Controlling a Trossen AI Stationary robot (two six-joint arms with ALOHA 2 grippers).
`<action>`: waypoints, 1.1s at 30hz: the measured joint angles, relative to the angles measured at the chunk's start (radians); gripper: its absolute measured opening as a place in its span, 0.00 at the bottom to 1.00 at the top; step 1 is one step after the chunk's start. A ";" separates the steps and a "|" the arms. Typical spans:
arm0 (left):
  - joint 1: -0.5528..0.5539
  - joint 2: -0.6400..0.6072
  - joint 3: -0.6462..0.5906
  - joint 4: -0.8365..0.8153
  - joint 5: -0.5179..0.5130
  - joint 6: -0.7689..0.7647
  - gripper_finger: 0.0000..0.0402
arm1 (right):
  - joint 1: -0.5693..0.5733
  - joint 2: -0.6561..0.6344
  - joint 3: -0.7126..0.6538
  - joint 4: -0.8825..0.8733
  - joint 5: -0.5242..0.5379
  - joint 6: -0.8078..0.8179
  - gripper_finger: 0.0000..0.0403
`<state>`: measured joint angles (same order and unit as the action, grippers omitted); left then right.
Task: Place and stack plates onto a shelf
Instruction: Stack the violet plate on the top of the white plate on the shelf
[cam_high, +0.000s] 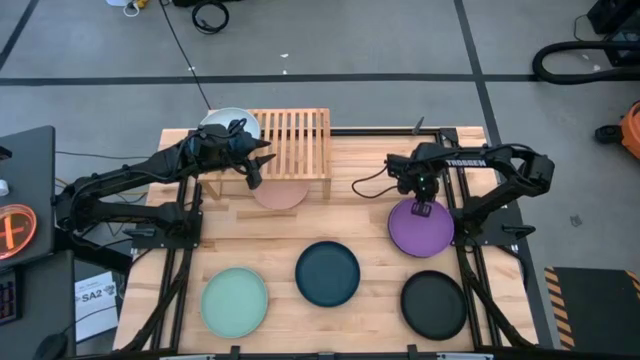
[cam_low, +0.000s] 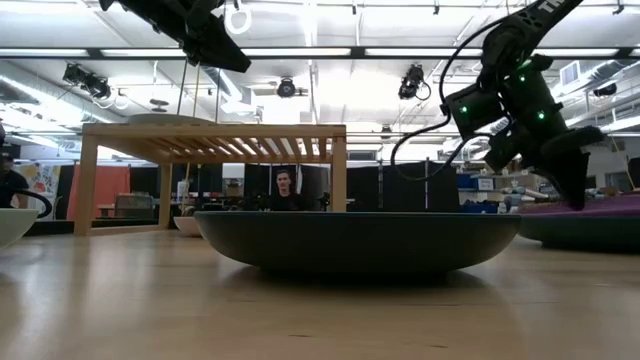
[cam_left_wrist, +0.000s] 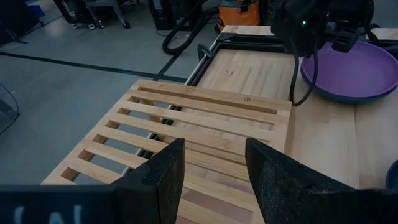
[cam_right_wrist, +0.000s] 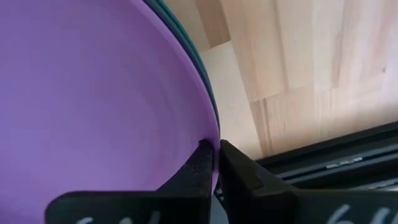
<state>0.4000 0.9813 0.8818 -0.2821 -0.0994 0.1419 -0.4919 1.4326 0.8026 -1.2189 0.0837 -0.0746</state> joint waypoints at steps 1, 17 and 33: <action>0.000 0.000 0.000 0.000 0.000 0.000 0.43 | 0.000 0.000 0.009 -0.012 0.000 0.000 0.05; 0.000 0.000 0.000 0.000 0.000 0.000 0.43 | 0.000 0.000 0.200 -0.196 0.002 -0.007 0.03; 0.000 0.000 0.000 0.000 0.000 -0.001 0.43 | 0.002 0.000 0.379 -0.323 -0.003 -0.015 0.03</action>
<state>0.3996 0.9813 0.8818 -0.2821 -0.0994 0.1413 -0.4904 1.4330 1.1813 -1.5421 0.0804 -0.0898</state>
